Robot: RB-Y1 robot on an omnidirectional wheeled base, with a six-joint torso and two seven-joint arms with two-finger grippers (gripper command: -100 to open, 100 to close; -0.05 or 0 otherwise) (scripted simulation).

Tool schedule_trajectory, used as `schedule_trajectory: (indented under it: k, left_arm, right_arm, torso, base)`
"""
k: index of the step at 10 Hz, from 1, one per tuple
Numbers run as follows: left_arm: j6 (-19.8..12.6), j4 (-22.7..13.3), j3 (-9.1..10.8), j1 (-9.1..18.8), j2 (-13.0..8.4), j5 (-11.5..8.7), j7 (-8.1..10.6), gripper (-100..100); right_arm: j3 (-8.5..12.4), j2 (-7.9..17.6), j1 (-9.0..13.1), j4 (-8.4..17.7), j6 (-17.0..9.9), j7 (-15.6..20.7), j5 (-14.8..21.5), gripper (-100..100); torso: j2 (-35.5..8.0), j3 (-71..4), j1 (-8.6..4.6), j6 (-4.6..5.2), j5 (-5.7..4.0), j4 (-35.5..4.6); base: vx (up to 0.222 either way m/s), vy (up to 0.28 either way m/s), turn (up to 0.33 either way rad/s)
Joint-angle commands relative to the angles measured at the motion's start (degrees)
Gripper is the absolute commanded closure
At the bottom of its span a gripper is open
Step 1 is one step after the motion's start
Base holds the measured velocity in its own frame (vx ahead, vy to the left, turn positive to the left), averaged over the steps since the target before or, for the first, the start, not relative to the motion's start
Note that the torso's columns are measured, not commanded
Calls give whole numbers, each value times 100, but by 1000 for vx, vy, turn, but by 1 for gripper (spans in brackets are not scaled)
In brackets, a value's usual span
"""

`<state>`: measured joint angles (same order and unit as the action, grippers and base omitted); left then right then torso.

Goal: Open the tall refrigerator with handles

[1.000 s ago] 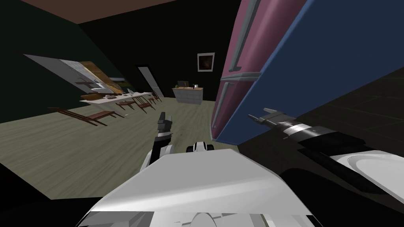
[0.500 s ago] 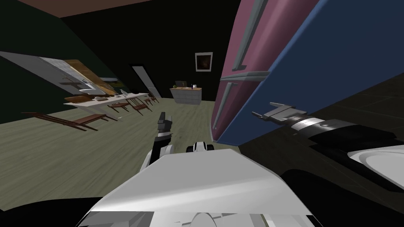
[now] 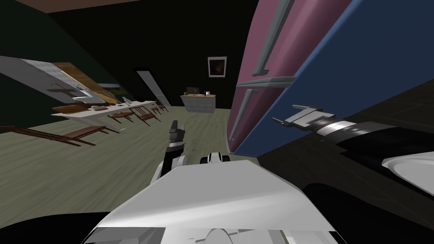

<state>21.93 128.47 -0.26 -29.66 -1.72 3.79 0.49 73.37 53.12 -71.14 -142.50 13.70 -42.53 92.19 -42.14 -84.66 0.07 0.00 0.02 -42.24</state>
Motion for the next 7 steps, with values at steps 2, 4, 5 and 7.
schedule_trajectory:
  k: [2, 4, 5, 7]
  left_arm:
    - [0, 0, 0, 0, 0, 0, 0, 0]
    - [0, 0, 0, 0, 0, 0, 0, 0]
    - [0, 0, 0, 1, 0, 0, 0, 0]
    - [0, 0, 0, 1, 0, 0, 0, 0]
  right_arm:
    - [301, 253, -172, 10, -127, -165, 614, -100]
    - [506, 406, -283, 12, -195, -252, 914, -100]
    - [698, 553, -387, 14, -261, -333, 1110, -100]
    - [698, 553, -387, 14, -261, -333, 1197, -100]
  torso:
    - [-4, 3, -11, 0, -3, -1]
    - [-17, 11, -6, 0, -2, -5]
    - [-26, 16, -7, -1, -2, -7]
    - [-19, 12, -9, -1, -3, -5]
  base:
    - [104, 44, -68]
    - [79, 55, -72]
    - [69, 52, -95]
    - [48, 37, -17]
